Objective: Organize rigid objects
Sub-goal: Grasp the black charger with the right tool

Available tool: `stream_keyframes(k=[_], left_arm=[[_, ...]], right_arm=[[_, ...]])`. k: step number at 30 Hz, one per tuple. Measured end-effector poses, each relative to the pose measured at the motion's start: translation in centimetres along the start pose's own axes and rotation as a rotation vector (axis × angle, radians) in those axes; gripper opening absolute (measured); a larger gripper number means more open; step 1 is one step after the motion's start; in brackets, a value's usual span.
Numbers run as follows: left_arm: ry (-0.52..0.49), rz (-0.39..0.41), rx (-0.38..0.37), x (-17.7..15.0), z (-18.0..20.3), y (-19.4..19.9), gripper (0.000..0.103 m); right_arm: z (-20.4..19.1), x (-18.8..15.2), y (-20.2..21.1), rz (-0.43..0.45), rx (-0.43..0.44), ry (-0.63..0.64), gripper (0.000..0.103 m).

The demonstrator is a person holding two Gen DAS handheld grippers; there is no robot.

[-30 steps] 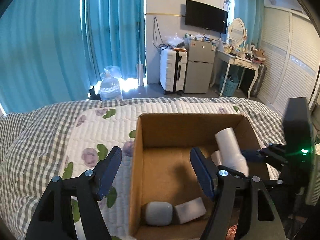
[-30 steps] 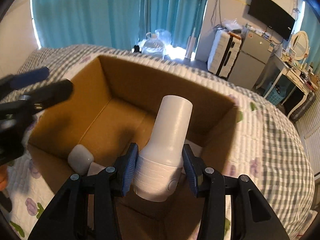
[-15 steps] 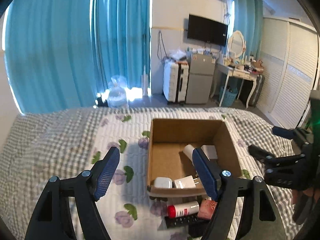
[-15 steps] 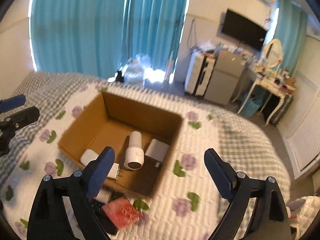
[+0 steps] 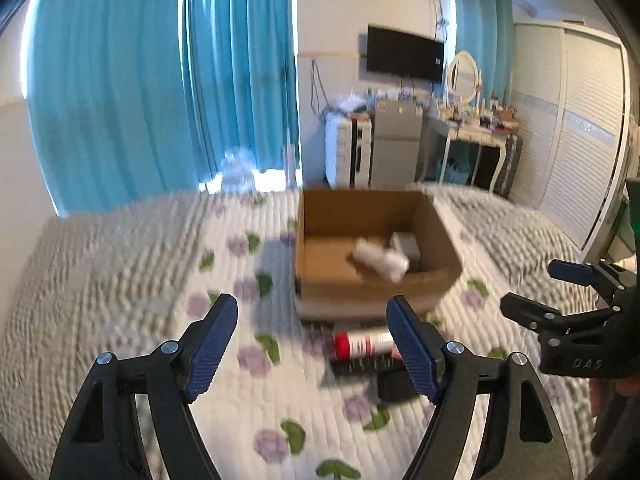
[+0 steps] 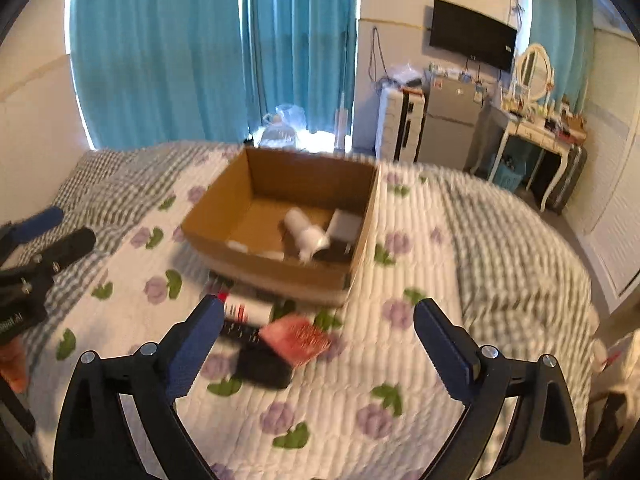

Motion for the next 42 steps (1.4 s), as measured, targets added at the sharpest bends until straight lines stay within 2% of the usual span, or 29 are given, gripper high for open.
stream_keyframes(k=[4, 9, 14, 16, 21, 24, 25, 29, 34, 38, 42], left_arm=[[0.081, -0.064, -0.01, -3.5, -0.2, -3.1, 0.079], [0.101, -0.092, 0.031, -7.1, -1.1, -6.1, 0.08], [0.107, -0.22, 0.08, -13.1, -3.0, -9.1, 0.08], [0.14, -0.252, 0.094, -14.0, -3.8, -9.7, 0.079], [0.162, -0.264, 0.108, -14.5, -4.3, -10.0, 0.079], [0.149, -0.27, 0.123, -14.8, -4.3, -9.9, 0.079], [0.147, -0.27, 0.123, -14.7, -4.1, -9.8, 0.08], [0.147, -0.283, 0.109, -14.7, -3.6, -9.6, 0.079], [0.101, -0.282, 0.088, -14.3, -1.4, -9.1, 0.08], [0.072, -0.293, 0.043, -14.2, 1.6, -9.0, 0.079], [0.04, -0.289, -0.025, -13.7, 5.1, -9.5, 0.079]], right_arm=[[-1.9, -3.1, -3.6, -0.052, -0.006, 0.005, 0.097], [-3.5, -6.8, -8.0, -0.127, -0.026, -0.012, 0.097], [-4.3, -11.6, -12.1, -0.247, 0.0, -0.054, 0.096], [-4.6, -13.0, -13.5, -0.285, 0.021, -0.083, 0.096], [-5.2, -13.9, -15.4, -0.308, 0.038, -0.093, 0.096], [-5.6, -14.0, -15.8, -0.313, 0.046, -0.074, 0.083], [-5.7, -14.1, -15.9, -0.317, 0.05, -0.066, 0.071], [-5.5, -14.3, -15.0, -0.303, 0.065, -0.058, 0.07], [-4.2, -14.3, -10.9, -0.266, 0.064, 0.011, 0.069], [-1.1, -13.0, -8.1, -0.217, 0.025, 0.013, 0.069], [2.5, -10.5, -7.5, -0.207, -0.004, -0.021, 0.069]])
Point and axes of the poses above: each gripper's, at about its wrist camera, not at the fingertips, and y roughly against the way its jaws point, z to its right, x to its top, the point moved 9 cm from there along -y, roughly the way its jaws point, and after that the axes turned 8 degrees about z, right-handed, at the moved point
